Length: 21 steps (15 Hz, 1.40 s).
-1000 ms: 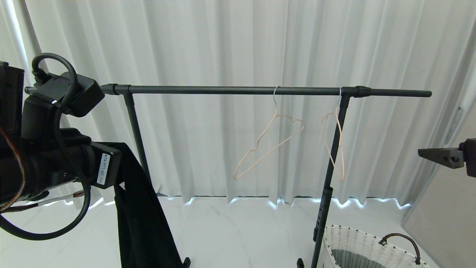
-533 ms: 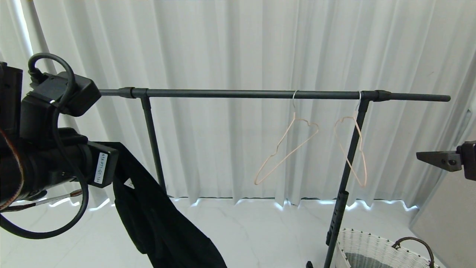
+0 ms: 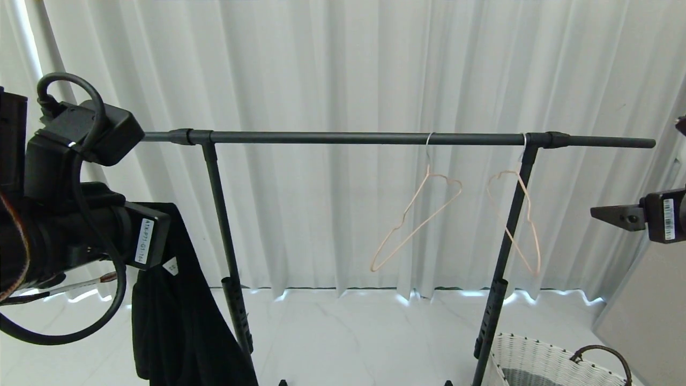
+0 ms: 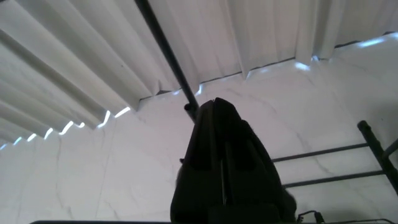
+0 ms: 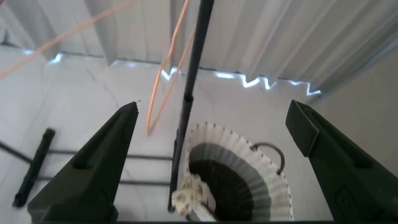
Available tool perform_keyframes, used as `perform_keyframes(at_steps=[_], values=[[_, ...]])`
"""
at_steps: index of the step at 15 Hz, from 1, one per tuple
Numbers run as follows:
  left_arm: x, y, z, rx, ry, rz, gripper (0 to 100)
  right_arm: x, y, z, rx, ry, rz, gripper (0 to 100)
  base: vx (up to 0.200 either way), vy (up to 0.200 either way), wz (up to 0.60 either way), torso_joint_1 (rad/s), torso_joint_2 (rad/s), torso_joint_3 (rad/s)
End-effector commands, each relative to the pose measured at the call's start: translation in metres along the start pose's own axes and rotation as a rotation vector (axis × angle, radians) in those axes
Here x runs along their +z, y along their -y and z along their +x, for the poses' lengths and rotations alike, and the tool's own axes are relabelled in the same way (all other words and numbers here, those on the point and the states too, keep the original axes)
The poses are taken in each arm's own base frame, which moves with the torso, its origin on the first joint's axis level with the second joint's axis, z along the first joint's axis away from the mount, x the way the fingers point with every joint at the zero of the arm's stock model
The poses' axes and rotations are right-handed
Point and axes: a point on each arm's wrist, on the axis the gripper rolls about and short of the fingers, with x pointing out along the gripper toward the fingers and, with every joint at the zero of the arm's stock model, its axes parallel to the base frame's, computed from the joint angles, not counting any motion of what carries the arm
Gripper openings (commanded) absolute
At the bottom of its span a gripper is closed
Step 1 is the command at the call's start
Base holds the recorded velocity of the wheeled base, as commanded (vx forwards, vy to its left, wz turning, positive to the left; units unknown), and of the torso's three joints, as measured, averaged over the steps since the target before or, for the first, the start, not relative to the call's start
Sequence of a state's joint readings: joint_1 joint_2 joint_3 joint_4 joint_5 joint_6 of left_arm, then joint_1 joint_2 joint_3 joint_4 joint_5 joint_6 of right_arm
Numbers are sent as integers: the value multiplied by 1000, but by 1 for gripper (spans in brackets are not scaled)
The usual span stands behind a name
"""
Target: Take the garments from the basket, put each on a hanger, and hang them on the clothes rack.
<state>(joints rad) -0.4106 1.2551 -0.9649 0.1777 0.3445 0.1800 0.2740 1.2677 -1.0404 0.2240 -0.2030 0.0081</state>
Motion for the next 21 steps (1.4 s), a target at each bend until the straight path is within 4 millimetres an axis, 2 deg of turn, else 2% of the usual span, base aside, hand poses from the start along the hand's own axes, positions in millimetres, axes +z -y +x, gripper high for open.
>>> perform_keyframes(at_steps=[1, 4, 8, 11, 14, 21], values=[[0, 1, 1, -1, -4, 1, 0, -1, -4, 18, 1, -37, -7, 100, 200, 0, 0, -2, 2, 2], [0, 1, 1, -1, -4, 1, 0, -1, -6, 28, 3, -55, 9, 100, 200, 0, 0, 7, 2, -4], [0, 1, 1, -2, -4, 2, 0, -6, -15, 52, 7, -118, 103, 100, 0, 0, 0, 0, 0, 0], [0, 1, 2, -1, -7, 1, 0, -16, -39, 77, -52, -175, 180, 100, 0, 0, 0, 0, 0, 0], [-1, 1, 2, 0, -10, 2, 0, -19, -49, 98, -125, -201, 226, 100, 0, 0, 0, 0, 0, 0], [-2, 2, 4, -2, -15, 3, 0, -21, -52, 115, -147, -227, 215, 100, 0, 0, 0, 0, 0, 0]])
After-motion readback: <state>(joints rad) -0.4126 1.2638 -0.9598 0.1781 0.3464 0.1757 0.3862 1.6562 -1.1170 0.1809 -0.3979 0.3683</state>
